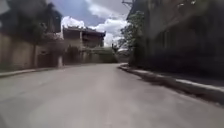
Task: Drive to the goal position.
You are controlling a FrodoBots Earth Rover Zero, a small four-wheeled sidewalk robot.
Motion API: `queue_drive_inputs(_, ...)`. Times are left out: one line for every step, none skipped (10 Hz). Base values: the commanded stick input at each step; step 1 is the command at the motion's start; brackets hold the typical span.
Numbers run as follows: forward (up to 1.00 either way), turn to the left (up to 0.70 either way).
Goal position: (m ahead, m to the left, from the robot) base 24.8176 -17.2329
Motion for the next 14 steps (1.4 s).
queue_drive_inputs(1.0,0.0)
queue_drive_inputs(1.0,0.0)
queue_drive_inputs(1.0,0.0)
queue_drive_inputs(1.0,0.0)
queue_drive_inputs(1.0,0.0)
queue_drive_inputs(1.0,0.0)
queue_drive_inputs(1.0,0.0)
queue_drive_inputs(1.0,0.0)
queue_drive_inputs(1.0,0.0)
queue_drive_inputs(1.0,0.0)
queue_drive_inputs(1.0,0.0)
queue_drive_inputs(1.0,0.0)
queue_drive_inputs(1.0,0.0)
queue_drive_inputs(1.0,0.0)
